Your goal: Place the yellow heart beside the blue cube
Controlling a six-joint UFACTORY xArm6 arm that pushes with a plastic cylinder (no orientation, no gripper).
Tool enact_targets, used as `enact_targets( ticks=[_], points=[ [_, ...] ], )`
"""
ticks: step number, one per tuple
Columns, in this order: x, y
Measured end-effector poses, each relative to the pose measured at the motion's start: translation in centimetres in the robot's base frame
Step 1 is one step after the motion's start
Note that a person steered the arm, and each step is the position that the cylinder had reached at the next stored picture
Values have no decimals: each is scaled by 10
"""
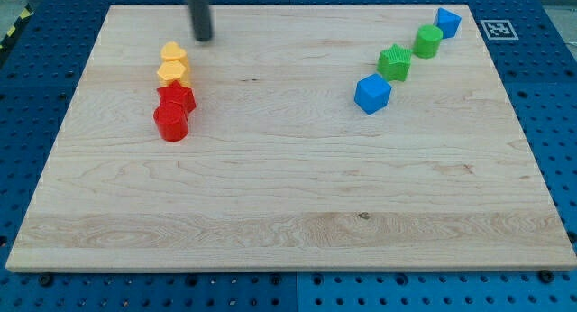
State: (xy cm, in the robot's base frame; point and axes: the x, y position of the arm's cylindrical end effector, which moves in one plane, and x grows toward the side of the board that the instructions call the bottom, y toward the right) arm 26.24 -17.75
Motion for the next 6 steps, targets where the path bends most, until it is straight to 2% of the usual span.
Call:
enact_targets(
  ticks=[1, 2, 4, 6],
  points=[
    [-1, -93],
    [0, -103],
    [27, -60],
    [31, 13]
  ],
)
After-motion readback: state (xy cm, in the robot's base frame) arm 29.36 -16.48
